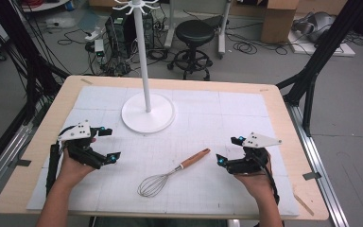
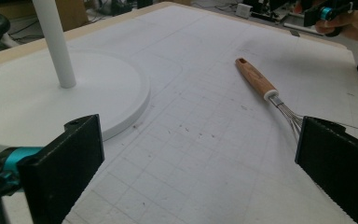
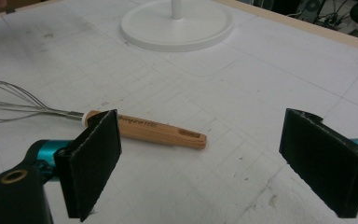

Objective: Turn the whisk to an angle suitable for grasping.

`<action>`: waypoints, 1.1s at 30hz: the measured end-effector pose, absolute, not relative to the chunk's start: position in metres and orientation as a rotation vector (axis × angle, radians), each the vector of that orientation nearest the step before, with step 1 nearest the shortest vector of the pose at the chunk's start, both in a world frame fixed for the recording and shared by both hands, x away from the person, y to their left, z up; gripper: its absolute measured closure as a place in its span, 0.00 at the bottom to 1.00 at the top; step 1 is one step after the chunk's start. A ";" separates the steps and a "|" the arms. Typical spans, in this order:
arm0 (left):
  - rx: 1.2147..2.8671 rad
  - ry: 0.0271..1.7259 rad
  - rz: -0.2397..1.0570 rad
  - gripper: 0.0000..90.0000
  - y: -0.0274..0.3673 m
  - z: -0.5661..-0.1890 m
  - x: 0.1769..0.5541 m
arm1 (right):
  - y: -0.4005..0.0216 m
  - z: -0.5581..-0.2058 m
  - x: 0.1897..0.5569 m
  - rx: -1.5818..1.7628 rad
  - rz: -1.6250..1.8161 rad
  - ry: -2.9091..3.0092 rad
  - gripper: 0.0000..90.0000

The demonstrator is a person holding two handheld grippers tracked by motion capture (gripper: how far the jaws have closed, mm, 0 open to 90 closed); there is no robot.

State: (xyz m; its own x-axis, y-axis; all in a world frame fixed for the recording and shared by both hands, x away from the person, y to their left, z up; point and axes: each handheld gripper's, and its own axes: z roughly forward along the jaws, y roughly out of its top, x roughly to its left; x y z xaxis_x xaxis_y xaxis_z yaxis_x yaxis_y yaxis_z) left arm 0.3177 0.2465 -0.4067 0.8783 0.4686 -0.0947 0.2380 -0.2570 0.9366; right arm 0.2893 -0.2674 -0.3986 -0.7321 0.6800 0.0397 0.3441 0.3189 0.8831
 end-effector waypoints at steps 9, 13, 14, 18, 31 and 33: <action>1.858 0.520 0.237 0.02 0.246 -0.407 0.317 | -0.262 -0.398 0.287 0.891 1.354 2.283 0.13; 1.852 0.527 0.239 0.02 0.247 -0.407 0.317 | -0.256 -0.390 0.287 0.865 1.357 2.298 0.13; 1.848 0.528 0.242 0.02 0.247 -0.406 0.316 | -0.256 -0.390 0.287 0.865 1.357 2.298 0.13; 1.820 0.499 0.244 0.02 0.248 -0.402 0.313 | -0.240 -0.372 0.297 0.807 1.327 2.374 0.13; 1.813 0.499 0.251 0.02 0.250 -0.399 0.311 | -0.196 -0.374 0.333 0.691 1.189 2.610 0.16; 1.814 0.496 0.254 0.02 0.250 -0.399 0.311 | -0.186 -0.384 0.338 0.690 1.104 2.677 0.16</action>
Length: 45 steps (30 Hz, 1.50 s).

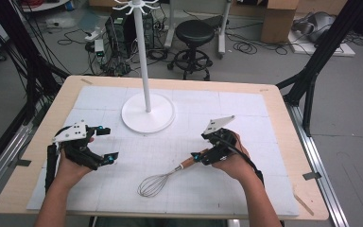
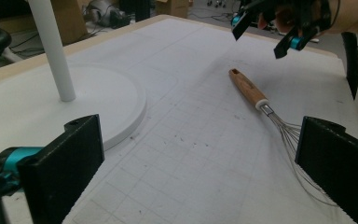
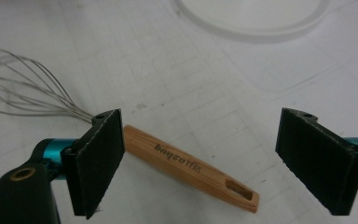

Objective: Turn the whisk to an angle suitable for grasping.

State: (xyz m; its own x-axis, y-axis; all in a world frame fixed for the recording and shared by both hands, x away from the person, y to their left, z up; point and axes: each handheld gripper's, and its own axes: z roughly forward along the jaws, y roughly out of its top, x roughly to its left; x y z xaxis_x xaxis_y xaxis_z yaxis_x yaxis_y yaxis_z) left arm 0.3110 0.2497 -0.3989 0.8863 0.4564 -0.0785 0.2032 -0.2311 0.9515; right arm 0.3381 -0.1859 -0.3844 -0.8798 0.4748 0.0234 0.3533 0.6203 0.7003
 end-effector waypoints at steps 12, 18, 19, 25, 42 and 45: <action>1.814 0.493 0.255 0.02 0.249 -0.399 0.312 | -0.163 -0.411 0.347 0.589 0.960 2.854 0.16; 1.821 0.489 0.257 0.02 0.248 -0.400 0.313 | -0.156 -0.420 0.347 0.538 0.894 2.896 0.17; 1.823 0.490 0.254 0.02 0.248 -0.400 0.313 | -0.156 -0.420 0.347 0.538 0.894 2.896 0.17; 1.832 0.489 0.256 0.02 0.247 -0.400 0.312 | -0.150 -0.429 0.347 0.477 0.782 2.949 0.27; 1.825 0.490 0.267 0.02 0.249 -0.399 0.312 | -0.148 -0.421 0.332 0.388 0.750 2.959 0.79; 1.824 0.494 0.268 0.02 0.249 -0.398 0.312 | -0.147 -0.421 0.331 0.388 0.746 2.956 0.80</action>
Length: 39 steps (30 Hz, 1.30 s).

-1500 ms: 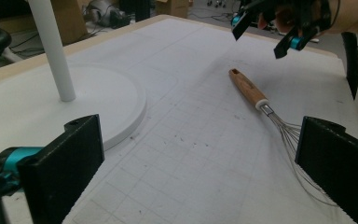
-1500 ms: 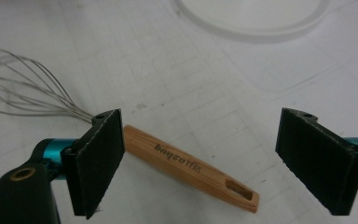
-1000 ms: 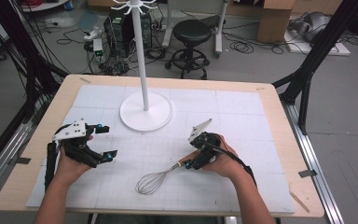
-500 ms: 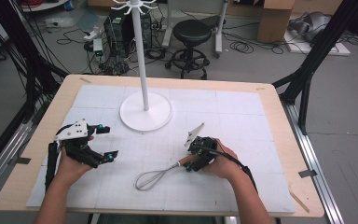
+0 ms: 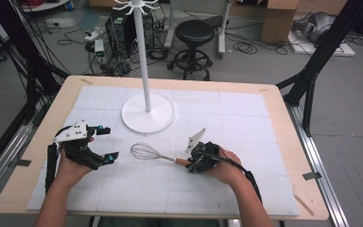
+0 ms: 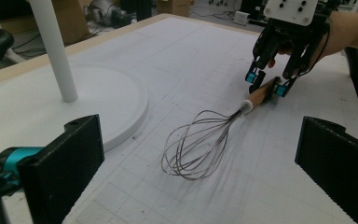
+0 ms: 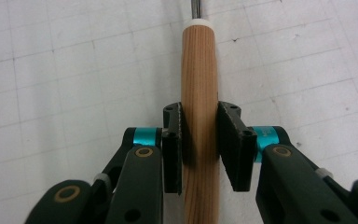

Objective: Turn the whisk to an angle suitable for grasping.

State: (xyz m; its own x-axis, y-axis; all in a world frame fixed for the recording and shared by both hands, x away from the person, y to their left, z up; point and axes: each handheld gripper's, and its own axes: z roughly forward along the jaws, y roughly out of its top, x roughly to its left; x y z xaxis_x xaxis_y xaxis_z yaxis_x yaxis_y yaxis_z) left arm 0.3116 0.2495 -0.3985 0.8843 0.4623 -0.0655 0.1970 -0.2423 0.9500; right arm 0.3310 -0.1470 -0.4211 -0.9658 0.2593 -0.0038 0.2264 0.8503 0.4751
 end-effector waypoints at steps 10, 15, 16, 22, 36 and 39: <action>1.812 0.496 0.275 0.02 0.252 -0.397 0.311 | -0.138 -0.422 0.328 0.305 0.774 2.940 0.80; 1.805 0.497 0.281 0.02 0.254 -0.395 0.311 | -0.123 -0.423 0.327 0.259 0.787 2.922 0.80; 1.806 0.499 0.283 0.02 0.255 -0.394 0.310 | -0.118 -0.423 0.328 0.253 0.796 2.917 0.80; 1.797 0.499 0.296 0.02 0.259 -0.391 0.308 | -0.079 -0.425 0.330 0.183 0.822 2.907 0.80; 1.813 0.502 0.293 0.02 0.260 -0.392 0.307 | -0.094 -0.411 0.327 0.282 0.976 2.879 0.63; 1.810 0.510 0.300 0.02 0.262 -0.392 0.305 | -0.108 -0.404 0.332 0.376 1.044 2.815 0.64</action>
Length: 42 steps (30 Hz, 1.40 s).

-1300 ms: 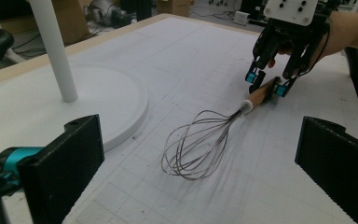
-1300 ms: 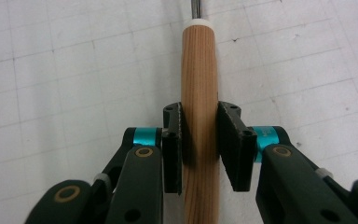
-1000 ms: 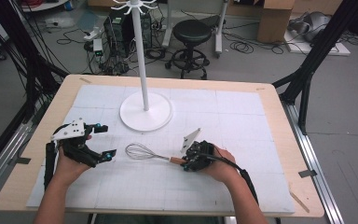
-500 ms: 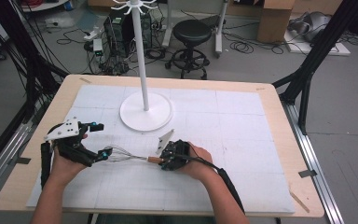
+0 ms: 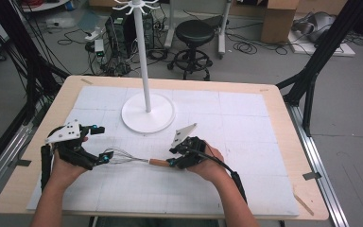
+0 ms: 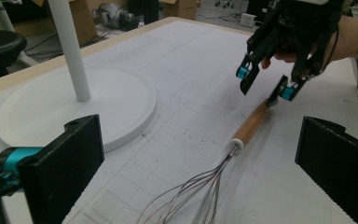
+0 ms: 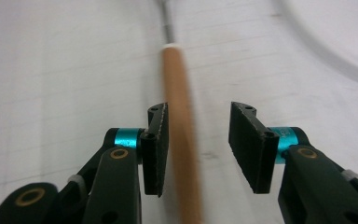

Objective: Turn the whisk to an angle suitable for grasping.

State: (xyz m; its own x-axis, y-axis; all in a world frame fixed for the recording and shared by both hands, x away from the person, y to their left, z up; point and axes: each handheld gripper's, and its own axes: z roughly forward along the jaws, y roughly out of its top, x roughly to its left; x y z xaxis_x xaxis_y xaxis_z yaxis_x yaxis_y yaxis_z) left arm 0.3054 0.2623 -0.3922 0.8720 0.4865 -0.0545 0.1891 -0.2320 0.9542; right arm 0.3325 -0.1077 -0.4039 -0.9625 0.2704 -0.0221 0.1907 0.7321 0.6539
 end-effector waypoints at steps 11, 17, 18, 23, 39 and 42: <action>1.796 0.523 0.306 0.02 0.267 -0.392 0.304 | -0.106 -0.417 0.340 0.436 0.987 2.823 0.66; 1.799 0.522 0.306 0.02 0.267 -0.392 0.305 | -0.106 -0.416 0.338 0.430 0.988 2.823 0.65; 1.800 0.521 0.306 0.02 0.267 -0.392 0.305 | -0.107 -0.415 0.337 0.430 1.002 2.824 0.65; 1.798 0.524 0.305 0.02 0.267 -0.392 0.305 | -0.108 -0.411 0.333 0.416 1.054 2.839 0.63; 1.793 0.524 0.306 0.02 0.268 -0.392 0.305 | -0.090 -0.425 0.315 0.168 0.904 2.953 0.76; 1.790 0.523 0.310 0.02 0.269 -0.390 0.304 | -0.078 -0.423 0.315 0.119 0.940 2.931 0.78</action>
State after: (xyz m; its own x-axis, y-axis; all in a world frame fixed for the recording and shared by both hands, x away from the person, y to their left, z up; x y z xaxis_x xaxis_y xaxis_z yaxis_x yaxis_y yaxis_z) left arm 0.3037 0.2689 -0.3905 0.8641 0.5000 -0.0581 0.1883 -0.2141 0.9585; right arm 0.3146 -0.0784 -0.4233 -0.9951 0.0922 -0.0347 0.0548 0.8111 0.5824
